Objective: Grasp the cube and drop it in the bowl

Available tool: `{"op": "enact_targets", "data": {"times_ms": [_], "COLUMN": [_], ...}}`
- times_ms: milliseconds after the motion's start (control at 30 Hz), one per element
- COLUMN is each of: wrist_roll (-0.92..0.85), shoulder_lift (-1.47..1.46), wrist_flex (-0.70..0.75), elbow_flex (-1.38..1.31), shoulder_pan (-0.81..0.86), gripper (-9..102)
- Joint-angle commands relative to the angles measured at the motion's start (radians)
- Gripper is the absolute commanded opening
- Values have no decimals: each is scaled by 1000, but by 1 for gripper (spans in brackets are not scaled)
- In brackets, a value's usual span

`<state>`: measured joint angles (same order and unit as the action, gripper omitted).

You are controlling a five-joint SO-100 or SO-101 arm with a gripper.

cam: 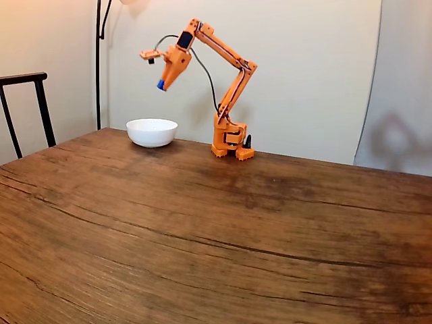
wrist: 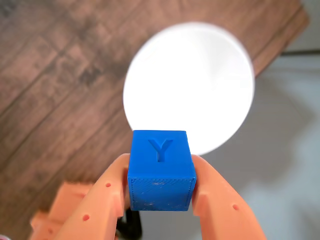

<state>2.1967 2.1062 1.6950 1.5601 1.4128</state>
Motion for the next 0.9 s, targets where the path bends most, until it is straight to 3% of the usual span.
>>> {"op": "enact_targets", "data": {"times_ms": [0, 700, 867], "wrist_roll": [55, 281, 290], "shoulder_lift": [51, 61, 60], "wrist_flex": [-25, -411, -472], "elbow_flex": [72, 517, 598], "shoulder_pan": [55, 187, 189], "gripper": [9, 10, 21]}}
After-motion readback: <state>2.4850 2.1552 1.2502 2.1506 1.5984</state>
